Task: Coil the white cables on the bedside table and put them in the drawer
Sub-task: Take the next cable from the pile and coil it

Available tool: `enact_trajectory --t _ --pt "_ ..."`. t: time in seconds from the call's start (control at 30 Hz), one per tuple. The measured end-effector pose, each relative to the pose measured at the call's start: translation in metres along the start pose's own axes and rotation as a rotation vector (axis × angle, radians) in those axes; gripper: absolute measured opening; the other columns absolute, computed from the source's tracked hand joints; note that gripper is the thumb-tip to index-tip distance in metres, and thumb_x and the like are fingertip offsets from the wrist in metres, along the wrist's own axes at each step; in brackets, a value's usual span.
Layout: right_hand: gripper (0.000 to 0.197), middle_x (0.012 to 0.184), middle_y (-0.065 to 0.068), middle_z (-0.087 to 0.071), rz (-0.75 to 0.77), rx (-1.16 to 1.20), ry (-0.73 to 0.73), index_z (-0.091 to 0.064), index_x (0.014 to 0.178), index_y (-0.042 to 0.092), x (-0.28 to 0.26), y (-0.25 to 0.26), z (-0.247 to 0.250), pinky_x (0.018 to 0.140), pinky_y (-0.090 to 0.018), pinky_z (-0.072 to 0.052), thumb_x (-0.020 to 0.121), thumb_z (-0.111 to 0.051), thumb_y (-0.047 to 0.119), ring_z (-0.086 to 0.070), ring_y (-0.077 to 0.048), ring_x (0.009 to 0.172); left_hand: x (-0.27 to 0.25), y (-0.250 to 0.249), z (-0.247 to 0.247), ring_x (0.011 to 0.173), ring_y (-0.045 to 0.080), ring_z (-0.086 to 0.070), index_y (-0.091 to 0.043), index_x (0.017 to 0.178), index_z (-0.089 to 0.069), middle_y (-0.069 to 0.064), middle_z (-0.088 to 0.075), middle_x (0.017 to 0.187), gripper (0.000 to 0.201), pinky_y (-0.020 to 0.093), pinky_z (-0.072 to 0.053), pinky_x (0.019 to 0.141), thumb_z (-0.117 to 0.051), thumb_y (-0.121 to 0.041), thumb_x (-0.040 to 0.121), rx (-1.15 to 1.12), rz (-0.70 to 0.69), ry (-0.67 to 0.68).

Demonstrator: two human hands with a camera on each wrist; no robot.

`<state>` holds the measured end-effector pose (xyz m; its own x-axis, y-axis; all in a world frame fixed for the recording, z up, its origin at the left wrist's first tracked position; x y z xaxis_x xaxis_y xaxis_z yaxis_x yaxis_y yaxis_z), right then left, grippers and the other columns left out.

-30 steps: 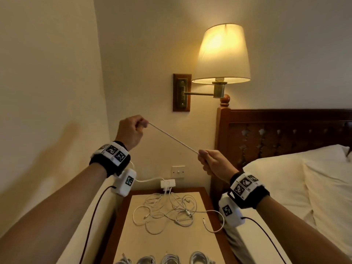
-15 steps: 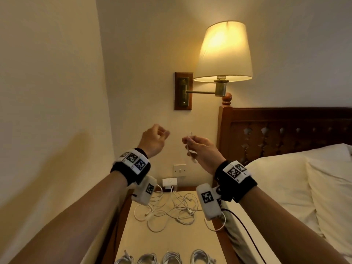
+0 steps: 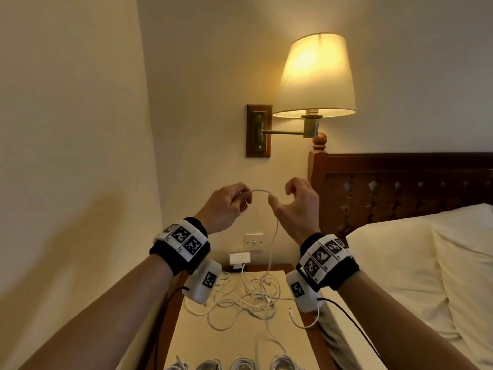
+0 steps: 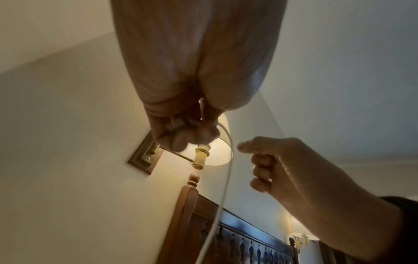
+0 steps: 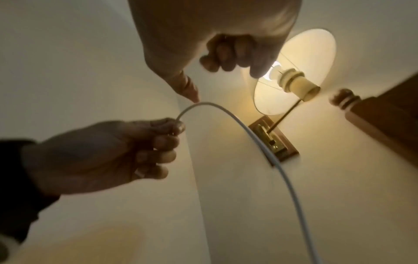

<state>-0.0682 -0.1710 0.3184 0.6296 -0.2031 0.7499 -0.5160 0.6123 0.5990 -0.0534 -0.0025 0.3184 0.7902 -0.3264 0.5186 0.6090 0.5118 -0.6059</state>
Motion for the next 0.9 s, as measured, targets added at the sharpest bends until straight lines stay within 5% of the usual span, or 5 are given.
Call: enact_trajectory --t 0.07,0.17,0.47,0.7,0.9 --pt "0.019 0.098 0.006 -0.055 0.028 0.069 0.251 -0.056 0.101 0.019 -0.003 0.004 -0.027 0.071 -0.017 -0.039 0.089 -0.067 0.028 -0.051 -0.005 0.084 0.004 -0.012 0.004 0.059 0.003 -0.046 -0.011 0.091 -0.059 -0.004 -0.053 0.07 0.021 0.014 -0.038 0.058 -0.043 -0.017 0.102 0.129 -0.091 -0.009" --pt "0.028 0.064 0.002 -0.049 -0.161 0.466 0.582 -0.057 0.085 0.014 -0.018 0.004 -0.054 0.05 -0.022 -0.04 0.104 -0.042 0.028 -0.047 -0.009 0.051 0.012 -0.022 0.022 0.056 0.0 -0.047 -0.015 0.081 -0.059 -0.012 -0.051 0.064 0.019 0.009 -0.033 0.056 -0.052 -0.016 0.098 0.232 -0.172 -0.123" --pt "0.038 0.055 0.01 -0.041 -0.077 0.291 0.576 -0.054 0.072 0.015 -0.005 -0.037 -0.03 0.043 -0.014 -0.028 0.105 -0.038 0.025 -0.034 -0.001 0.046 0.019 0.062 0.146 0.074 0.037 -0.06 -0.006 0.075 -0.064 0.013 -0.066 0.073 0.023 0.036 -0.046 0.068 -0.052 -0.014 0.093 0.438 0.109 -0.597" --pt "0.036 0.063 0.006 -0.05 0.116 -0.028 0.49 -0.053 0.07 0.017 0.035 -0.017 -0.053 0.058 -0.025 -0.034 0.104 -0.04 0.02 -0.042 -0.009 0.058 0.03 0.087 0.073 0.124 0.034 -0.045 -0.013 0.135 -0.05 0.012 -0.048 0.137 0.038 0.043 -0.037 0.103 -0.049 -0.025 0.099 0.687 0.269 -0.101" --pt "0.03 0.073 0.003 -0.059 0.305 -0.173 0.542 -0.054 0.074 0.018 0.044 0.021 -0.094 0.063 -0.025 -0.039 0.102 -0.042 0.016 -0.052 -0.011 0.064 0.031 0.028 0.012 0.058 0.005 -0.056 -0.014 0.13 -0.056 0.001 -0.066 0.107 0.032 0.024 -0.05 0.063 -0.052 -0.014 0.098 0.067 -0.003 -0.058"
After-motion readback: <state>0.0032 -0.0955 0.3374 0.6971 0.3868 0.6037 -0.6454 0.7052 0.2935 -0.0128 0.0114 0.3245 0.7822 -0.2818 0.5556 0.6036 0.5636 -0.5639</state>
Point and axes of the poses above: each hand's wrist, its own x-axis towards the middle knuckle, its own z-axis out of the back of the hand, y = z × x, the point moved 9 cm from there along x, towards the middle knuckle
